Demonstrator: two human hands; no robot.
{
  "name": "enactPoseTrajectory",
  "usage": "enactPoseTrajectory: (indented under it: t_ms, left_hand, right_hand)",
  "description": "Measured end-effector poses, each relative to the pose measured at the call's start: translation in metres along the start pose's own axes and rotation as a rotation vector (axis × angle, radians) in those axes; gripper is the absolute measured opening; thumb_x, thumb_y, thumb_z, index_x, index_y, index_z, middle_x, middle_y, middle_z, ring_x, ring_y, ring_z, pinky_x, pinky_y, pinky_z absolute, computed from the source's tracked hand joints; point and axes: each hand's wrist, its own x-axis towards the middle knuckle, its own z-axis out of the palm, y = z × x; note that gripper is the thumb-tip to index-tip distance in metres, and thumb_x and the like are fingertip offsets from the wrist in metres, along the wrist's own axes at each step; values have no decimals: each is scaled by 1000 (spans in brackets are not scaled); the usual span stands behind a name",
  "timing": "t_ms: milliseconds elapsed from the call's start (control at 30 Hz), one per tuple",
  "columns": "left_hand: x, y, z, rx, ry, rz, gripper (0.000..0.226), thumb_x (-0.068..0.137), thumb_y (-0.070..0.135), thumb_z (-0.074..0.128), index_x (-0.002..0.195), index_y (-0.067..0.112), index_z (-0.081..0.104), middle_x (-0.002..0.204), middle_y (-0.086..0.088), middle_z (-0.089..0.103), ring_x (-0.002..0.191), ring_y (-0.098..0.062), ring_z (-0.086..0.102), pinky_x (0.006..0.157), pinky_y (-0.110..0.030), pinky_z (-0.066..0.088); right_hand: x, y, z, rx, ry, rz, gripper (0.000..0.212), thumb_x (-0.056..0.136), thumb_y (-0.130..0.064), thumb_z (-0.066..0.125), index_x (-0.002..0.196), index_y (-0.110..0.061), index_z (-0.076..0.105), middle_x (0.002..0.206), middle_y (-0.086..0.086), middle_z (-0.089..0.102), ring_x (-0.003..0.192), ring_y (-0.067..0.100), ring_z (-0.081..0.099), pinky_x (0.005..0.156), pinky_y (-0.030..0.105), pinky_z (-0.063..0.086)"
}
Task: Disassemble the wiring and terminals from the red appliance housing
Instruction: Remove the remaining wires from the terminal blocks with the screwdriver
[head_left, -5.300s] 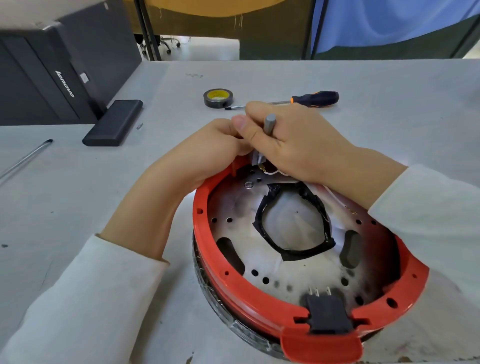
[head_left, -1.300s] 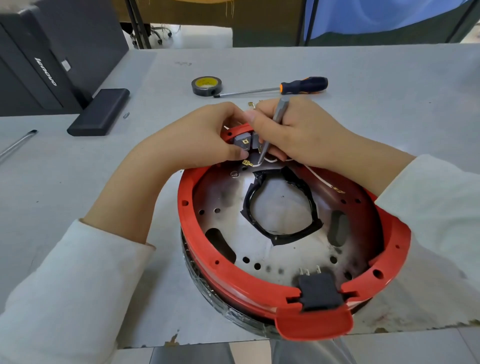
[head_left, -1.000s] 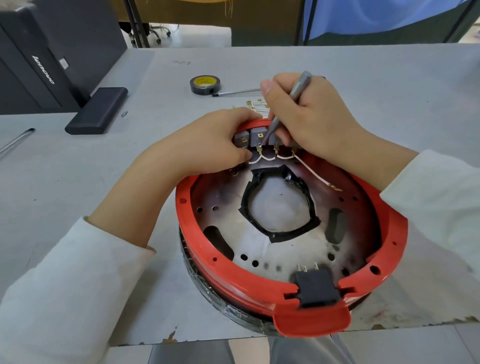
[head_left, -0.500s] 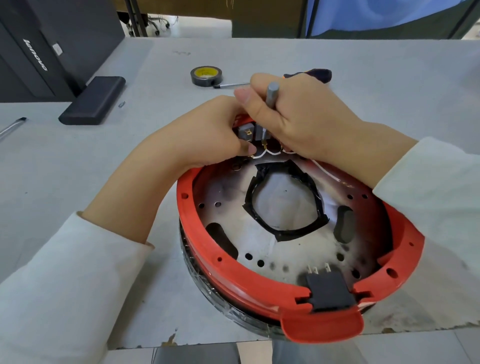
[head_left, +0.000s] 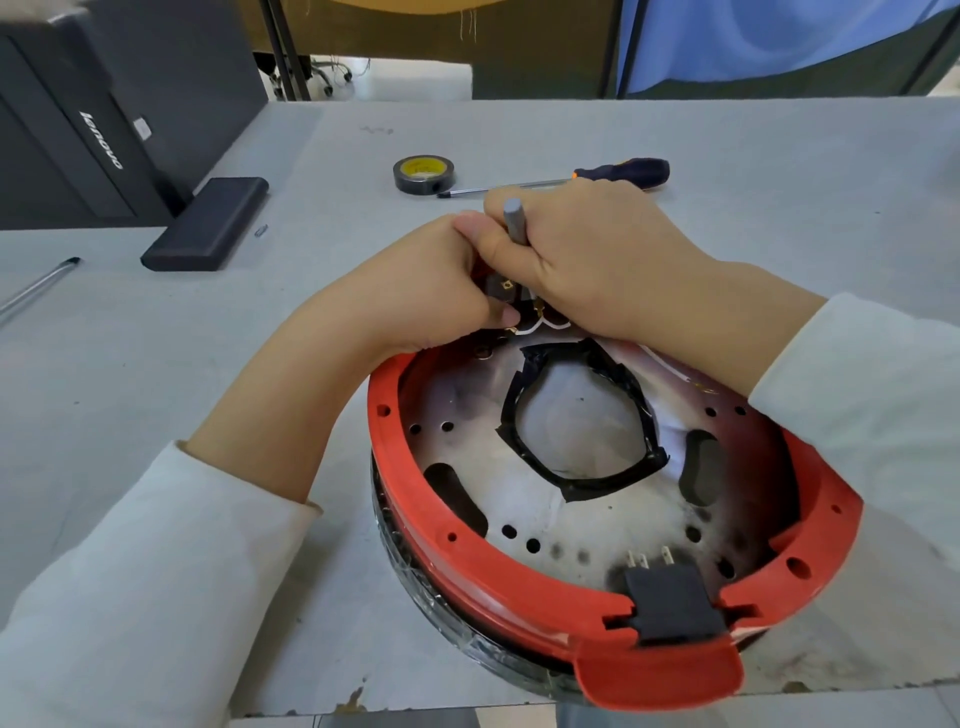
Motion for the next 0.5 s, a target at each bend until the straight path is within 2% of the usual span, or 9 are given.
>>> enactPoseTrajectory:
  t_ms: [67,133,200,300,400,500]
  left_hand:
    - [1,-1,0,-19,1,-1,23,79,10,70,84,27,57,81,10,61,76,-3,55,66,-5,40]
    - [2,-1,0,-35,11,7,28,78,10,71,96,25,57,90,7,64,87,-10,58,78,-16,44]
    - [2,-1,0,-34,3,20,33,78,9,72,98,27,54,94,5,64,93,-14,59,84,-24,46]
    - [1,-1,-1,-8,-12,23,30,78,9,71,87,31,52,89,6,63,89,-16,59,81,-23,45]
    - [1,-1,0,-21,-4,17,25,78,9,71,90,25,55,91,1,65,90,-17,60,84,-29,47]
    - [1,-1,0,-27,-5,13,19,78,9,70,86,23,60,86,1,66,89,-18,62,83,-30,49]
  right_hand:
    - [3,2,2,74,-12,20,43,98,-54,23,66,-26,28,59,-6,39,65,25,46,58,33,29]
    - [6,4,3,132,-13,30,43,99,-52,25,66,-26,31,59,-6,42,66,25,48,59,35,34]
    - [9,4,3,209,-18,50,43,100,-50,28,64,-27,32,60,-9,41,67,23,47,63,38,39]
    - [12,6,3,264,-22,86,42,100,-50,29,63,-29,31,61,-8,42,68,21,46,68,39,41]
    - [7,7,4,243,-2,58,43,101,-47,28,70,-19,41,64,1,50,68,25,49,67,41,42]
    - [0,5,4,213,37,-20,42,98,-44,26,73,-14,41,63,8,50,64,29,49,62,43,39]
